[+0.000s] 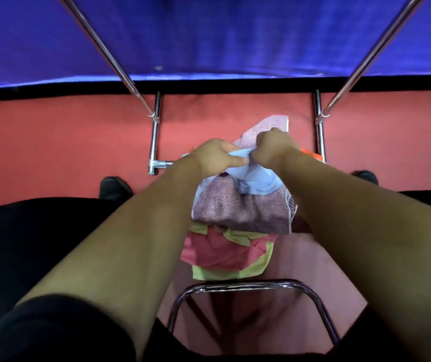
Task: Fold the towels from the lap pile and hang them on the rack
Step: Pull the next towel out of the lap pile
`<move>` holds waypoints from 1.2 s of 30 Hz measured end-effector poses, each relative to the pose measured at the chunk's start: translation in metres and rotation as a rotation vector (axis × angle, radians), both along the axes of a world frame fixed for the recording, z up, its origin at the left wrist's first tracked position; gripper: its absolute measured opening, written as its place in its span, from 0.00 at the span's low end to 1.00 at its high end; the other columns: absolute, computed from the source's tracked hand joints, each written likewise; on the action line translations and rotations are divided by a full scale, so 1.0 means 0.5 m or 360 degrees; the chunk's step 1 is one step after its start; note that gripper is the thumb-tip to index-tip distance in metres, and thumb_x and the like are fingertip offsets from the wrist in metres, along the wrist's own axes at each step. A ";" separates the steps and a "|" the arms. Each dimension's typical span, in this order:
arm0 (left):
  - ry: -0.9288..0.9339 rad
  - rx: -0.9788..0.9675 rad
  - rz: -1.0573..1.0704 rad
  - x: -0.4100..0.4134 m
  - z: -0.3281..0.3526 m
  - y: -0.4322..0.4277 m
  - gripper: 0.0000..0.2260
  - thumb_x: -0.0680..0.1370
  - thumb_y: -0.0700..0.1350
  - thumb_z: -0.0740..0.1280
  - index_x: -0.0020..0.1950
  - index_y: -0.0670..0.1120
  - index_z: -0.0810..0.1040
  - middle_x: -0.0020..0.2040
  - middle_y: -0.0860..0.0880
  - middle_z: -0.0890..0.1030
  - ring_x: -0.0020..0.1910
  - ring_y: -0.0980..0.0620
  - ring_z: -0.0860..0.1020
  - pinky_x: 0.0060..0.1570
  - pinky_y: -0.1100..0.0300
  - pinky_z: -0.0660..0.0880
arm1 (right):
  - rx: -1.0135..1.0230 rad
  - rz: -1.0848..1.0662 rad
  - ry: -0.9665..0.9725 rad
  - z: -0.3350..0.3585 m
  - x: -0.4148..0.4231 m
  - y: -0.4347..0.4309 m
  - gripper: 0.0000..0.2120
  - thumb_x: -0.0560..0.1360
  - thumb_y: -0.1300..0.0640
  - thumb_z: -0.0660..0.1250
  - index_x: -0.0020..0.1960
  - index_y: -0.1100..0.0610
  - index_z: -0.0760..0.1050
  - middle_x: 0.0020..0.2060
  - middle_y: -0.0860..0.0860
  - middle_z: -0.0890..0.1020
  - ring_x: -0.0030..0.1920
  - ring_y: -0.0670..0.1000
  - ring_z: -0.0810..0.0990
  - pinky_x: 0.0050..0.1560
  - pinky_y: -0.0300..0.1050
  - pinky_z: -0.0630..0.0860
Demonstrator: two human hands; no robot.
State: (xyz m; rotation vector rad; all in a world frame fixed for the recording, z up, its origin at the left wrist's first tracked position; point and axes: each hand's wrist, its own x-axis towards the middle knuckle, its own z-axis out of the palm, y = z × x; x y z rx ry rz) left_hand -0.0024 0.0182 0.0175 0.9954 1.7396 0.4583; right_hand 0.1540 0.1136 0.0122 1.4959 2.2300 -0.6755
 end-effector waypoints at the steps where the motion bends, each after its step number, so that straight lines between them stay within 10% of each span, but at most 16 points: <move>1: 0.0011 0.0040 -0.0051 -0.005 0.028 0.004 0.07 0.77 0.48 0.79 0.50 0.45 0.87 0.40 0.50 0.81 0.38 0.54 0.76 0.43 0.58 0.71 | 0.0048 -0.0003 0.0042 0.028 0.001 0.001 0.19 0.74 0.50 0.67 0.62 0.53 0.81 0.62 0.61 0.78 0.64 0.66 0.77 0.63 0.54 0.77; 6: 0.0135 0.0374 -0.0120 -0.018 0.195 0.004 0.08 0.79 0.44 0.76 0.41 0.47 0.83 0.36 0.54 0.77 0.34 0.60 0.72 0.39 0.60 0.70 | 0.0224 -0.0046 0.0247 0.183 0.009 0.001 0.12 0.74 0.50 0.68 0.54 0.52 0.84 0.57 0.58 0.83 0.61 0.66 0.81 0.61 0.52 0.80; 16: -0.0007 0.1140 0.0429 -0.044 0.485 -0.041 0.08 0.79 0.45 0.69 0.55 0.46 0.86 0.48 0.49 0.86 0.48 0.55 0.81 0.53 0.53 0.78 | -0.0001 -0.0387 0.0612 0.408 0.088 -0.023 0.14 0.76 0.53 0.65 0.49 0.63 0.82 0.48 0.61 0.85 0.46 0.60 0.81 0.47 0.49 0.75; 24: 0.0366 0.0453 -0.0197 0.028 0.456 -0.098 0.43 0.74 0.43 0.77 0.85 0.48 0.59 0.79 0.45 0.71 0.70 0.50 0.76 0.70 0.46 0.76 | -0.1226 -0.1081 0.1828 0.451 0.115 -0.098 0.06 0.78 0.58 0.62 0.47 0.58 0.76 0.45 0.58 0.85 0.45 0.59 0.88 0.52 0.55 0.86; 28: -0.0025 0.0566 -0.0430 0.102 0.386 -0.145 0.39 0.72 0.41 0.80 0.79 0.52 0.67 0.71 0.53 0.78 0.69 0.56 0.77 0.69 0.61 0.75 | -0.1351 -0.1300 0.2011 0.428 0.094 -0.119 0.09 0.81 0.60 0.61 0.42 0.59 0.71 0.43 0.58 0.82 0.44 0.58 0.89 0.44 0.55 0.87; 32: 0.0234 0.0700 0.0126 0.105 0.342 -0.119 0.15 0.73 0.47 0.72 0.58 0.43 0.80 0.50 0.44 0.87 0.46 0.49 0.82 0.48 0.51 0.79 | -0.1365 -0.1475 0.2173 0.421 0.080 -0.114 0.04 0.81 0.64 0.60 0.51 0.64 0.72 0.48 0.63 0.83 0.44 0.59 0.90 0.42 0.53 0.87; 36: -0.0125 0.0648 0.0497 0.080 0.346 -0.091 0.04 0.78 0.46 0.68 0.46 0.48 0.82 0.44 0.49 0.85 0.45 0.52 0.79 0.52 0.52 0.77 | -0.1396 -0.1660 0.2182 0.416 0.081 -0.100 0.06 0.81 0.67 0.58 0.48 0.63 0.72 0.43 0.60 0.86 0.43 0.55 0.90 0.42 0.53 0.88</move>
